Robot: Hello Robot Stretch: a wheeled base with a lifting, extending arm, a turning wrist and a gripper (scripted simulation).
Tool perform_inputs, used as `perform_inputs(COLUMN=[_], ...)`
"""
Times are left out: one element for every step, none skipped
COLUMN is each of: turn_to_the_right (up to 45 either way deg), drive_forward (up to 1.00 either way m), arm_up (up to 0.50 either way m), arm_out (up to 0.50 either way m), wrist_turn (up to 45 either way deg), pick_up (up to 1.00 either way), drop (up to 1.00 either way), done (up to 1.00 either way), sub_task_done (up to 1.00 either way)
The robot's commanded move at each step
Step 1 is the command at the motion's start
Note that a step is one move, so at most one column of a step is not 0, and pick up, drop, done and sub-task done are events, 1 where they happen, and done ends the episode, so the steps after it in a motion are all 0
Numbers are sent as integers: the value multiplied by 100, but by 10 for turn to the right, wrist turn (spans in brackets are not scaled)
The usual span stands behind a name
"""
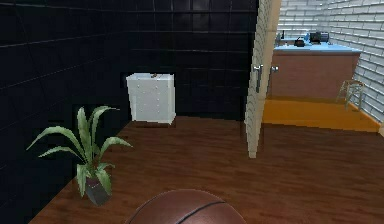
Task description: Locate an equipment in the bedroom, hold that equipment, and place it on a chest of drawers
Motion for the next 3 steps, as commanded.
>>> perform_inputs(turn_to_the_right=[450,450,-450], drive_forward=[0,0,0], arm_up=[0,0,0], arm_out=[0,0,0], wrist_turn=[0,0,0], pick_up=[0,0,0], drop=[0,0,0], done=[0,0,0], sub_task_done=[0,0,0])
